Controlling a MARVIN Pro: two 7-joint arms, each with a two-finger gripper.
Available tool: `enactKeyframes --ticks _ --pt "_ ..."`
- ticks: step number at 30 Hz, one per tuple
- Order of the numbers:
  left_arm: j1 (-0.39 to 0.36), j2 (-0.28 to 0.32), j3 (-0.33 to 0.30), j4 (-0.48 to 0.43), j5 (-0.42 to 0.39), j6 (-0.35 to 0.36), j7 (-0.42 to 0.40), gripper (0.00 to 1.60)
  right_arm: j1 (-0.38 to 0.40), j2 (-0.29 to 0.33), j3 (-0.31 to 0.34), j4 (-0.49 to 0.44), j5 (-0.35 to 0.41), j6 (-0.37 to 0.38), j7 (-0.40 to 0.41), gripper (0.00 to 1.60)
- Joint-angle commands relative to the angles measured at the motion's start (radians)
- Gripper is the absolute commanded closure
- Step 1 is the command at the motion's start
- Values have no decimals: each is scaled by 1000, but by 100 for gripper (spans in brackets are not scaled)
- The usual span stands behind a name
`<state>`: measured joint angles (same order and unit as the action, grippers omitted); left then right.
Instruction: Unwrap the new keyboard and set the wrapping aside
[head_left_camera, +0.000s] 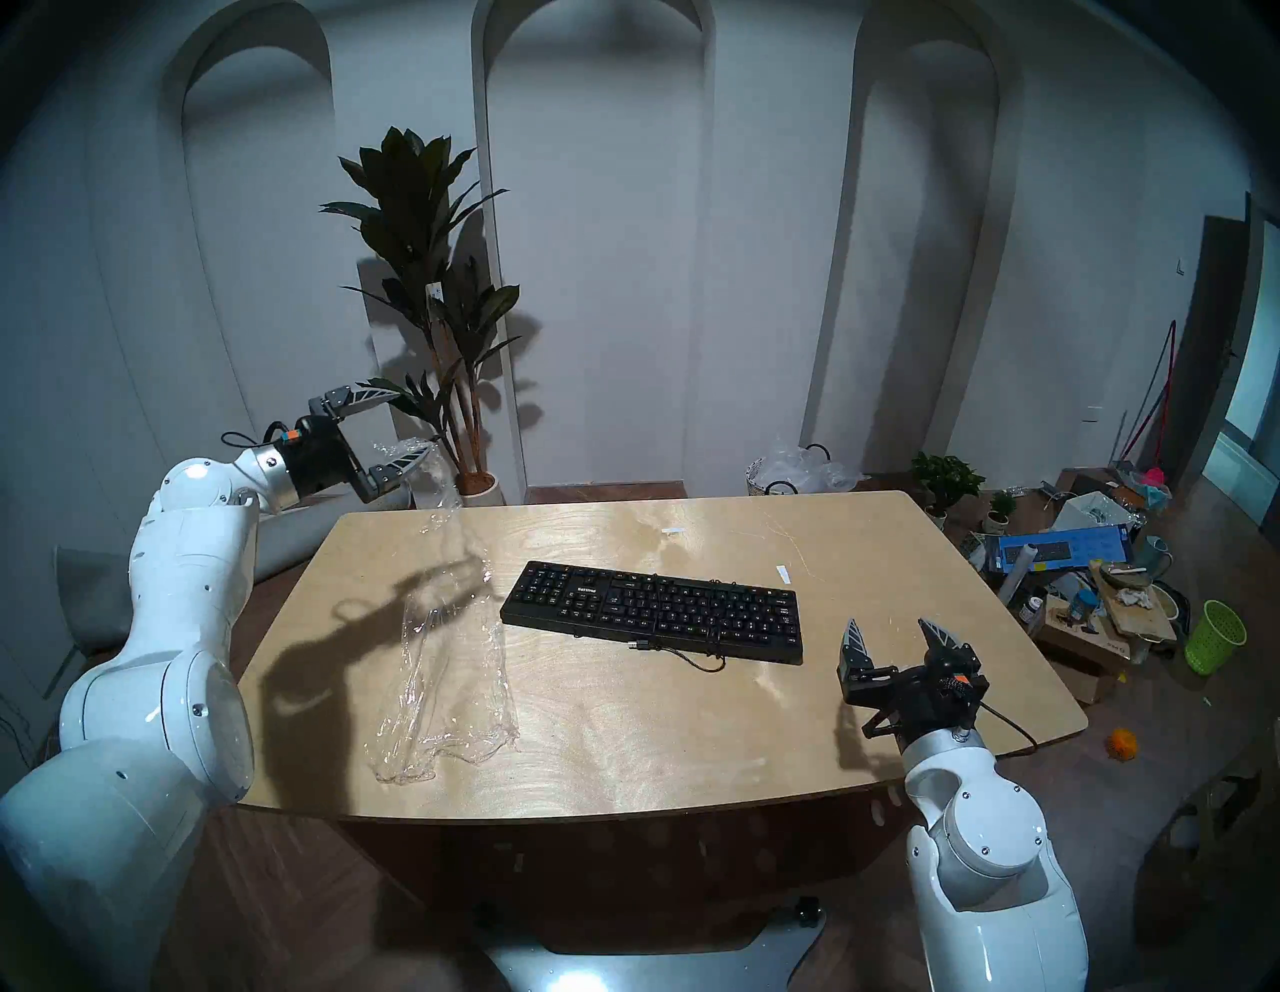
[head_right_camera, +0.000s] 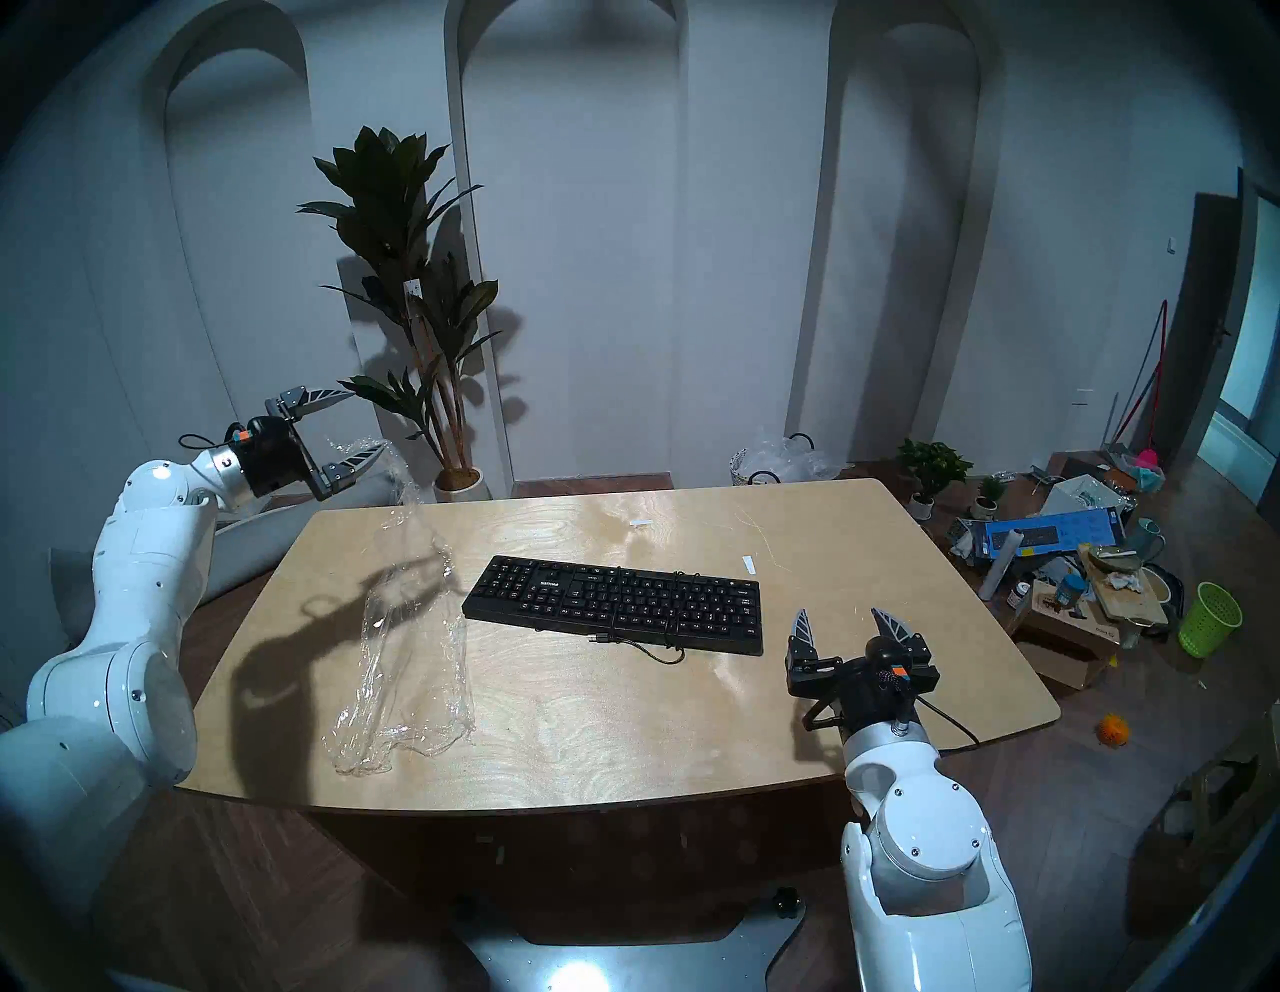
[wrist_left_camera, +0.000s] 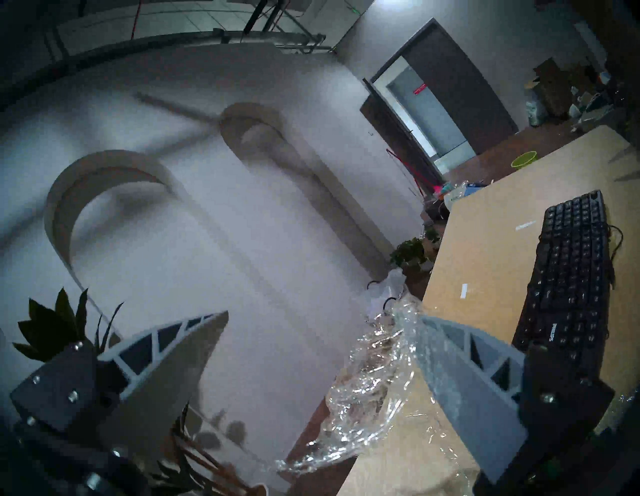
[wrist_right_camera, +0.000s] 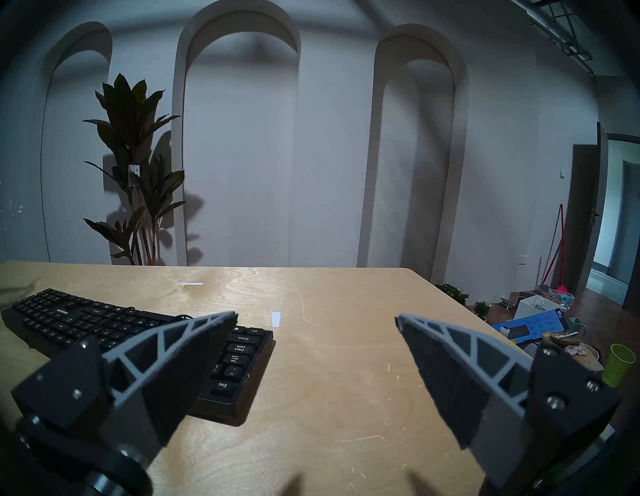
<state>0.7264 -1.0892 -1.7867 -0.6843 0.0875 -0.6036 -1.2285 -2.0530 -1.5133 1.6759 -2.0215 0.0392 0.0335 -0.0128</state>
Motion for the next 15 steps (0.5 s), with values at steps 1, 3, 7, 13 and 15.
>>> enactKeyframes --ticks 1,3,7,13,15 --pt "103 29 50 14 21 67 -105 0 10 1 0 -18 0 -6 0 0" --pt "130 48 65 28 32 90 -132 0 11 1 0 -18 0 -6 0 0" --pt "164 80 86 43 55 114 -162 0 12 1 0 -17 0 -6 0 0" --pt "229 123 123 63 90 162 -222 0 29 -17 -58 -33 5 -10 16 0" --pt "236 129 131 60 96 170 -234 0 40 -28 -103 -36 5 -11 27 0"
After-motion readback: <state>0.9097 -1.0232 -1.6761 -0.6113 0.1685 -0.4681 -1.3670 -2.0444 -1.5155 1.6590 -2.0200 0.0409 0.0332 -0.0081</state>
